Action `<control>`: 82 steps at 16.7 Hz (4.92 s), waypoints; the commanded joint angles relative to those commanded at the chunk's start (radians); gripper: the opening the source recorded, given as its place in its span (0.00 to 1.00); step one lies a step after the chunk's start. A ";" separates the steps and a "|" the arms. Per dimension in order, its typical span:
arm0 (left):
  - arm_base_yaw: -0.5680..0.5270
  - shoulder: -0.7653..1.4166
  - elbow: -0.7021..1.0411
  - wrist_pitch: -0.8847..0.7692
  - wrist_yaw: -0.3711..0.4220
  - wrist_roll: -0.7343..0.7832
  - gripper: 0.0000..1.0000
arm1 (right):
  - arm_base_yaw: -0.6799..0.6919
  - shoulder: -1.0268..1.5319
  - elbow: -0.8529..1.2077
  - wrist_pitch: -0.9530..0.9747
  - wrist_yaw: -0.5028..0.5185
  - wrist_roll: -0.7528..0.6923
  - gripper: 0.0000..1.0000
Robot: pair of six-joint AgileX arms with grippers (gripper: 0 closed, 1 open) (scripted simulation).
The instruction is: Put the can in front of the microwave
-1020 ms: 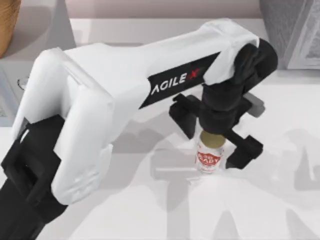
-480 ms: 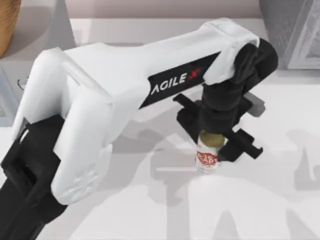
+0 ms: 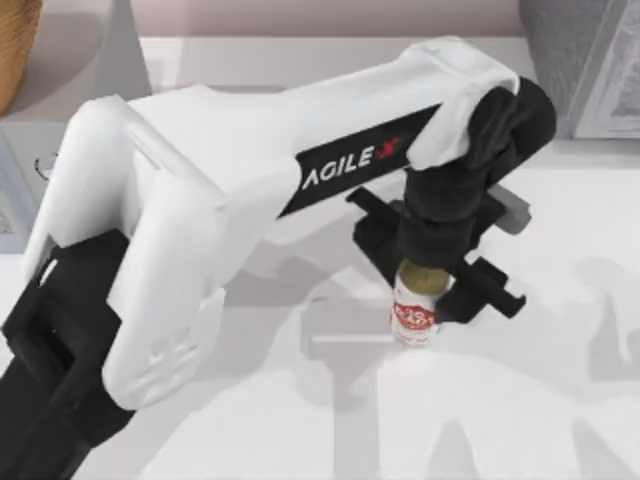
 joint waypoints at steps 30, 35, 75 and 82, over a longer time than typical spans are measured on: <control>0.561 -0.790 -0.680 -0.103 0.055 0.217 0.00 | 0.000 0.000 0.000 0.000 0.000 0.000 1.00; 0.886 -1.023 -1.054 0.045 0.026 0.245 0.00 | 0.000 0.000 0.000 0.000 0.000 0.000 1.00; 1.040 -1.046 -1.233 0.188 -0.014 0.241 1.00 | 0.000 0.000 0.000 0.000 0.000 0.000 1.00; 1.038 -1.072 -1.099 0.027 -0.014 0.238 1.00 | 0.000 0.000 0.000 0.000 0.000 0.000 1.00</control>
